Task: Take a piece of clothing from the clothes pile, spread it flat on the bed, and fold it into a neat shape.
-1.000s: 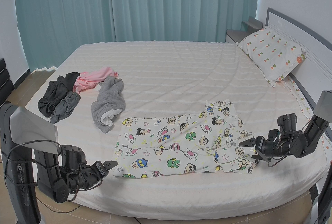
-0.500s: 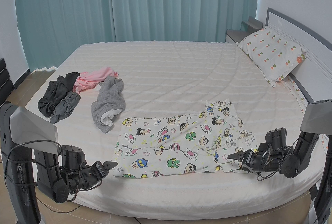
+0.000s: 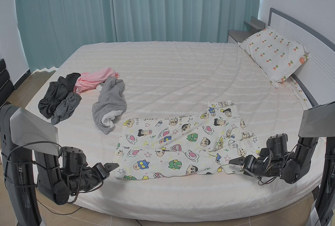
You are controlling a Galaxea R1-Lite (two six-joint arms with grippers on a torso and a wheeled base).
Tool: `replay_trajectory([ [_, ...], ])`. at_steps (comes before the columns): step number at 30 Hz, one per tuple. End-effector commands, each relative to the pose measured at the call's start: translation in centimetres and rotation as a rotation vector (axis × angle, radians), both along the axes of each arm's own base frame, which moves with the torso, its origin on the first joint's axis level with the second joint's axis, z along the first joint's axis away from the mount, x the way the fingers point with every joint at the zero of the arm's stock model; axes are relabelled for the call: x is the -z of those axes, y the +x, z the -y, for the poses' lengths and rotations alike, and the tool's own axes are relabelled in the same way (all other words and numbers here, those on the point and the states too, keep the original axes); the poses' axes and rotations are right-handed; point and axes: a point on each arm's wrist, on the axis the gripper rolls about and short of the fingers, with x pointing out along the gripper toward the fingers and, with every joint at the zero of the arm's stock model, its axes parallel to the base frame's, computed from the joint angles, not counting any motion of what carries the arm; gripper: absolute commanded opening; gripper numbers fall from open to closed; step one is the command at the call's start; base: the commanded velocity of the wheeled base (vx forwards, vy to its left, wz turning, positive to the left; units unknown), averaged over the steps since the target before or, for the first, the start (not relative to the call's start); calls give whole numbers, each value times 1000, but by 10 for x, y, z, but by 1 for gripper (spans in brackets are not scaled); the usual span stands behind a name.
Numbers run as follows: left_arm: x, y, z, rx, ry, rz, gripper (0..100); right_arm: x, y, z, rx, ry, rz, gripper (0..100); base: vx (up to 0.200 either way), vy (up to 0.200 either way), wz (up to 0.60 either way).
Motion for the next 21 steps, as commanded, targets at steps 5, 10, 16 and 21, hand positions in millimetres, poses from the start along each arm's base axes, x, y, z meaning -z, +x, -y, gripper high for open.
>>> replay_trajectory([
  [5,0,0,0,-1,-1,-1,100,8,18,1,2,-8,32,100,0,0,0],
  [10,0,0,0,-1,-1,0,100,7,19,2,5,-8,36,100,0,0,0],
  [16,0,0,0,-1,-1,-1,100,7,19,2,4,-6,38,0,0,0,0],
  [21,0,0,0,-1,-1,-1,100,-1,12,3,7,0,38,0,0,0,0],
])
